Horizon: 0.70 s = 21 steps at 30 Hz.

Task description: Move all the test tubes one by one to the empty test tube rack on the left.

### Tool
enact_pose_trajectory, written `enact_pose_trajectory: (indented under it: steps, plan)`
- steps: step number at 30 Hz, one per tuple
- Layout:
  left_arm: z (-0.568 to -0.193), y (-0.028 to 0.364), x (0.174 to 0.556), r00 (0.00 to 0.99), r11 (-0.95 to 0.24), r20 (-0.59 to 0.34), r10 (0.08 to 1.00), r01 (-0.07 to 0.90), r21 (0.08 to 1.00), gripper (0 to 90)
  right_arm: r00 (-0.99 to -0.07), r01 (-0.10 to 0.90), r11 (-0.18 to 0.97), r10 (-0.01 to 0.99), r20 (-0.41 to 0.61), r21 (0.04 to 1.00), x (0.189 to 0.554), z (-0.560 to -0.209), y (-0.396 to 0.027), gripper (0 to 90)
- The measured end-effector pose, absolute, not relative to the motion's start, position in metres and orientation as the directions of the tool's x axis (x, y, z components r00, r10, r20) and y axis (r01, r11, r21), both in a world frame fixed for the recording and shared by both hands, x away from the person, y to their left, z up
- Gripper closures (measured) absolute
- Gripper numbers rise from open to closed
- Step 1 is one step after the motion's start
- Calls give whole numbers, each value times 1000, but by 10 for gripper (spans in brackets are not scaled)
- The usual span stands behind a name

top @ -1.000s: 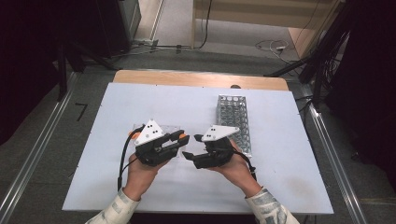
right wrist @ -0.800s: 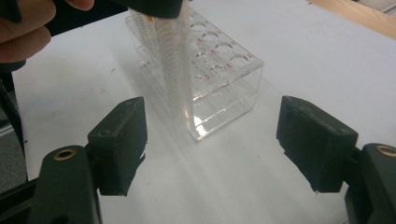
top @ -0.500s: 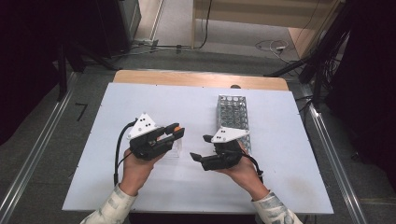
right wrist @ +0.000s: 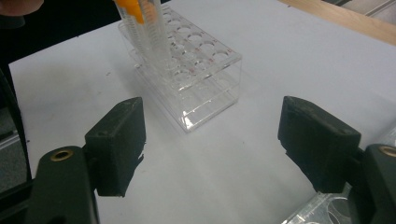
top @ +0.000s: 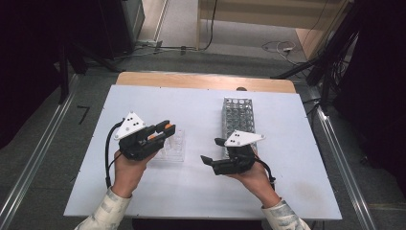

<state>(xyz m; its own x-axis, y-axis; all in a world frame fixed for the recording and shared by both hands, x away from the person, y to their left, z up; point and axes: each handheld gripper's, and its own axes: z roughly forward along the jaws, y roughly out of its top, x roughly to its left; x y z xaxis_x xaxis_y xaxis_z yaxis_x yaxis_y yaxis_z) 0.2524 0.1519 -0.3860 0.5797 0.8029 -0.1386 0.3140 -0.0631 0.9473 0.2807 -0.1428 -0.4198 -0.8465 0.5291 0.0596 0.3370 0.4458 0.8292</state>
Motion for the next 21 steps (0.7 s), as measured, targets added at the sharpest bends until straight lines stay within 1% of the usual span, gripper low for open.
enact_pose_trajectory:
  steps: [7,21]
  plan:
    - [-391,153,255,561,-77,-120,819,315,946,700,-843,339,429,533,68,837,281,-417,-147,219]
    - [-409,153,259,554,-76,-137,821,344,936,700,-843,339,421,533,73,841,280,-416,-149,219]
